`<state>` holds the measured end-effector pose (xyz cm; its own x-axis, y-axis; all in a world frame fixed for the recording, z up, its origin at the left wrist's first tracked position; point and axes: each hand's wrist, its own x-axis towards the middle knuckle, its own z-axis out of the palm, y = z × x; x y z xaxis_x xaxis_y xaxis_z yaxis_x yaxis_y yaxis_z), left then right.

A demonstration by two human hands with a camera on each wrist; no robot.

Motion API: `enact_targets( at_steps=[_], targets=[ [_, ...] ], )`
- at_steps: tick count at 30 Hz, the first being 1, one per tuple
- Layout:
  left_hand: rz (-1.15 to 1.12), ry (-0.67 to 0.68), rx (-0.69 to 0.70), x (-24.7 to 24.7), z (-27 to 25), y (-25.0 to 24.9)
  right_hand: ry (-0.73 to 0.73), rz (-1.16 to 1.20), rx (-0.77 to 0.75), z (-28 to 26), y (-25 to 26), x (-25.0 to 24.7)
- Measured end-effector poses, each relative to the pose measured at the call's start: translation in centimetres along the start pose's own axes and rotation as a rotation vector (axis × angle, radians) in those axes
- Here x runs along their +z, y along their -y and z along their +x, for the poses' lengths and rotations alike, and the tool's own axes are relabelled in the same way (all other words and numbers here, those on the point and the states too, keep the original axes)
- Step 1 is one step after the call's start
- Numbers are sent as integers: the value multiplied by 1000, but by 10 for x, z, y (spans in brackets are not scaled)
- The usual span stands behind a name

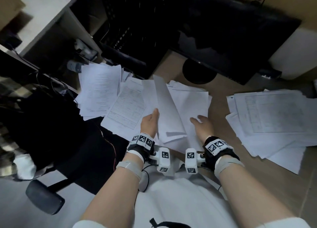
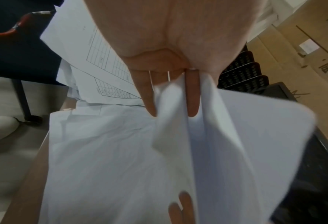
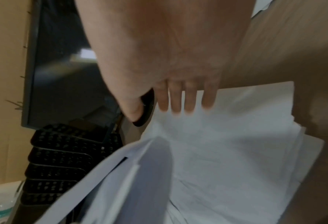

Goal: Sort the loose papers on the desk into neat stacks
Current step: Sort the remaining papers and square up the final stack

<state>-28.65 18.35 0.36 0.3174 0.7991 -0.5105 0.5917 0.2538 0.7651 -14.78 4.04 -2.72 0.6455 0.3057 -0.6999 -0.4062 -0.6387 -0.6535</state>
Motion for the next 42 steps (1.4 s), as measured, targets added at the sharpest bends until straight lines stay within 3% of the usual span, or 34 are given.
enact_targets(
  at_steps=[3, 5, 11, 17, 20, 23, 27, 30, 33, 36, 40, 42],
  targets=[
    [20, 52, -3, 6, 3, -1, 175, 151, 29, -6, 18, -5],
    [69, 84, 4, 8, 4, -2, 201, 158, 24, -5, 24, -7],
    [57, 51, 76, 6, 9, 4, 59, 3, -67, 4, 7, -14],
    [91, 21, 38, 5, 16, 9, -19, -73, -8, 20, -20, -15],
    [78, 8, -17, 8, 16, 14, -91, -36, 60, 23, -30, -16],
    [25, 7, 13, 11, 19, 17, -103, 14, 88, 25, -37, -16],
    [119, 100, 57, 21, 21, 20, -2, 75, 88, 20, -35, -10],
    [177, 318, -21, 36, 18, 17, -43, 28, 99, 16, -36, -14],
    [214, 373, -85, 49, 20, 21, -29, 34, 77, 13, -40, -25],
    [185, 308, -121, 50, 22, 20, -38, 20, 65, 7, -35, -36],
    [232, 113, -206, 39, 36, 28, -16, 10, 71, 16, -30, -37],
    [213, 92, -247, 33, 43, 31, 5, 1, 93, 23, -30, -32]
  ],
)
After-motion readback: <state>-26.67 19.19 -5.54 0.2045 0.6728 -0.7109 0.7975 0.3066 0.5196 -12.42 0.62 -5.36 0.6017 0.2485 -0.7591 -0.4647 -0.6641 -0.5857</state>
